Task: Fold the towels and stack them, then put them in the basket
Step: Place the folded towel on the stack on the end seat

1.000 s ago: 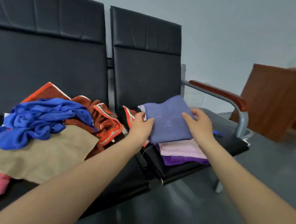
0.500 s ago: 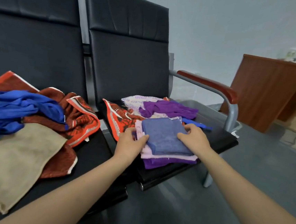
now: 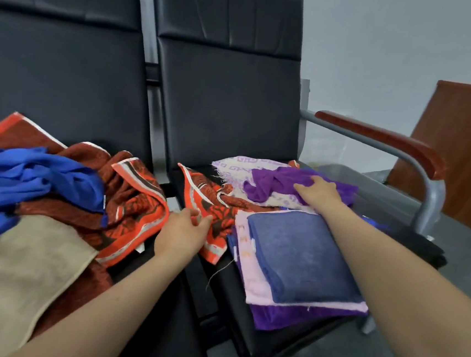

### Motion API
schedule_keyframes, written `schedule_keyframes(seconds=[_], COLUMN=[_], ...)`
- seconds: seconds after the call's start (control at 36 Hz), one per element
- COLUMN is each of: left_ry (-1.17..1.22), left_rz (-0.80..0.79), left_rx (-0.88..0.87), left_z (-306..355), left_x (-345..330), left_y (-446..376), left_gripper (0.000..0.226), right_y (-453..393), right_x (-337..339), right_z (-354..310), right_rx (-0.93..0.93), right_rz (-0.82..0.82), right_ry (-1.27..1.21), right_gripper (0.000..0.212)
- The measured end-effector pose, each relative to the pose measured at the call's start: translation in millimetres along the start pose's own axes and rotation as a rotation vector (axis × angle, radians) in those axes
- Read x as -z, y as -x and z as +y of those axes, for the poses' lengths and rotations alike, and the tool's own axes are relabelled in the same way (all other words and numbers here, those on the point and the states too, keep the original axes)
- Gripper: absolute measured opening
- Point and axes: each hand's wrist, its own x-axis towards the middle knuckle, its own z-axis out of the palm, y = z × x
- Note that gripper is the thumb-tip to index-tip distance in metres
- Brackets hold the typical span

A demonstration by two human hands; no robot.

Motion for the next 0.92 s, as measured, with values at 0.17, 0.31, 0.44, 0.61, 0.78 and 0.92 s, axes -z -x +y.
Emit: schedule_keyframes(seconds=[0.17,0.31,0.44,0.61,0.78,0.92], left_ry=[-0.17,-0.178,-0.211,-0.339,0.055,0.561], left_rz=[0.046,0.042,-0.005,-0.201,-0.258,-0.064], left_rx=[-0.049,-0.066,-0.118,-0.201,-0.177,-0.133], left_z=[-1,1,3,4,19,44], left_x=[-5,-5,-5,1,41,108], left_y=[4,9,15,20,26,43], left_gripper=[0.04,0.037,0.036,0.04,0.023,0.022], right_y=[-19,-19,-9,7,50,104], right_x=[-22,-21,-5,41,94,110], right_z=[18,22,9,-36,-105,-162], right_rx=[0.066,0.102,0.028,0.042,0.044,0.151], right_rz=[0.088,0.095,0.192,0.199,0.079,-0.086], right_ry=[-0.039,-0.111,-0.125,-0.58,-1.009,-1.222], right_gripper=[0.04,0.023,0.035,0.03,0.022,0.016])
